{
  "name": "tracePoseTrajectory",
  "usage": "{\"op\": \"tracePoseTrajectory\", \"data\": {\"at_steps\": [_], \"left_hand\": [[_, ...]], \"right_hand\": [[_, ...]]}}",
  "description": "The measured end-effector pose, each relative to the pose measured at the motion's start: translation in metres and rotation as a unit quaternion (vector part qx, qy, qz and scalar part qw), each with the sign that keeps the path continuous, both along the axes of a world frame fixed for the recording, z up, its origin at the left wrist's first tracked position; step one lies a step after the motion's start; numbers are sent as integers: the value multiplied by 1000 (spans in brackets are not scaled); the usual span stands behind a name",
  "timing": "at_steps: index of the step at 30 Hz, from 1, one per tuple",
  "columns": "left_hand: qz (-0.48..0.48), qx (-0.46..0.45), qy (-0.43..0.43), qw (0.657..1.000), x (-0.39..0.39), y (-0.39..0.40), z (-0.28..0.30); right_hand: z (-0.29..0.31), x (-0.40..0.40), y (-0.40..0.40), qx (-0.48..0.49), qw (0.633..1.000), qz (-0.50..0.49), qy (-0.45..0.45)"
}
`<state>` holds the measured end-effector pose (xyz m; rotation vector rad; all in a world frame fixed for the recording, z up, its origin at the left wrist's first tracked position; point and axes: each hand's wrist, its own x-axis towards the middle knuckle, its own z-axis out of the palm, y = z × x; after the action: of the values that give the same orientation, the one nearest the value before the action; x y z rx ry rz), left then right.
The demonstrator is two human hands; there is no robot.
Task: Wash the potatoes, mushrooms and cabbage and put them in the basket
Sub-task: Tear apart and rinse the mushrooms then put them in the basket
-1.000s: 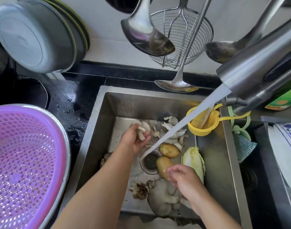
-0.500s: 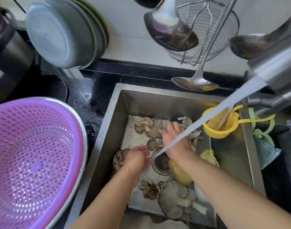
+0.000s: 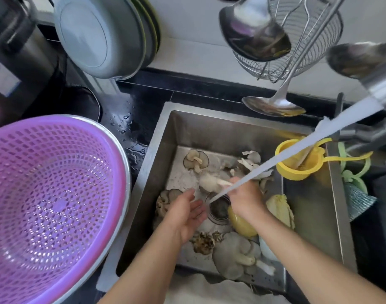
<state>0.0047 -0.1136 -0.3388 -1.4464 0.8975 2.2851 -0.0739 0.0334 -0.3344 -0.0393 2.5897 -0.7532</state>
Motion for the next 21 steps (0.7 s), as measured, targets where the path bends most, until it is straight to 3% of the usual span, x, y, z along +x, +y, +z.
{"op": "tracePoseTrajectory", "data": {"at_steps": [2, 6, 12, 17, 21], "left_hand": [[-11, 20, 26, 999, -1, 6, 5], [32, 50, 50, 997, 6, 11, 11], [95, -2, 1, 995, 15, 2, 8], [34, -14, -9, 999, 15, 2, 1], [17, -23, -24, 999, 15, 5, -2]], "right_hand": [[13, 27, 7, -111, 991, -63, -45], [14, 64, 2, -184, 976, -84, -79], [1, 73, -12, -194, 971, -88, -111], [-6, 53, -9, -216, 954, -149, -146], [-13, 4, -8, -193, 959, -187, -92]]}}
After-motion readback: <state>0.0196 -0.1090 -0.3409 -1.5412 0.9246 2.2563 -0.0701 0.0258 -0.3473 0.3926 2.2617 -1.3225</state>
